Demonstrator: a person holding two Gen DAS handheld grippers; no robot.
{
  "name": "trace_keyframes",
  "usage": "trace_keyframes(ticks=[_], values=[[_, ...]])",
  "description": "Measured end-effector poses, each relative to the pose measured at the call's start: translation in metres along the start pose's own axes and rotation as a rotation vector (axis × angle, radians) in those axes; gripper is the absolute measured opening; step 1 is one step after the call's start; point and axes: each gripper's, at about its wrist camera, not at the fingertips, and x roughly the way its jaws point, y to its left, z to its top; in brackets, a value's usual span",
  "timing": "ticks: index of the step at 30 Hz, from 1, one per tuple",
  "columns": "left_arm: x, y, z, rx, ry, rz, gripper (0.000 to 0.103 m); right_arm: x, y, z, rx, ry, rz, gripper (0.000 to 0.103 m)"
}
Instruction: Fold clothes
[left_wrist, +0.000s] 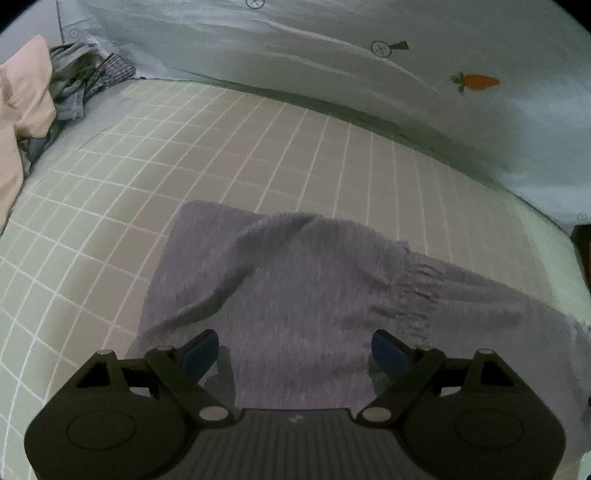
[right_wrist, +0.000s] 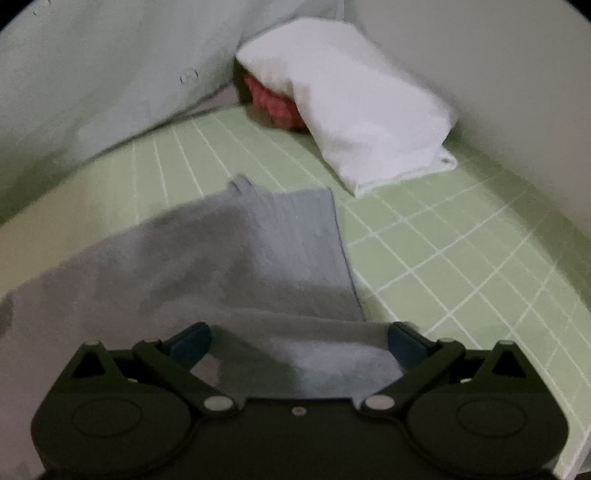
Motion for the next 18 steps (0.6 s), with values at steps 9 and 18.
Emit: trace_keyframes(ticks=[9,18], values=[[-0.001,-0.016,-0.003,0.083,0.014,0.026,0.090,0.013,0.002,0.000,-0.037,0.004,0.044,0.103],[0.000,-0.030,-0.004,0.143,0.016,0.046,0.090,0.006,0.012,-0.005,-0.040,-0.009,0.023,0.091]])
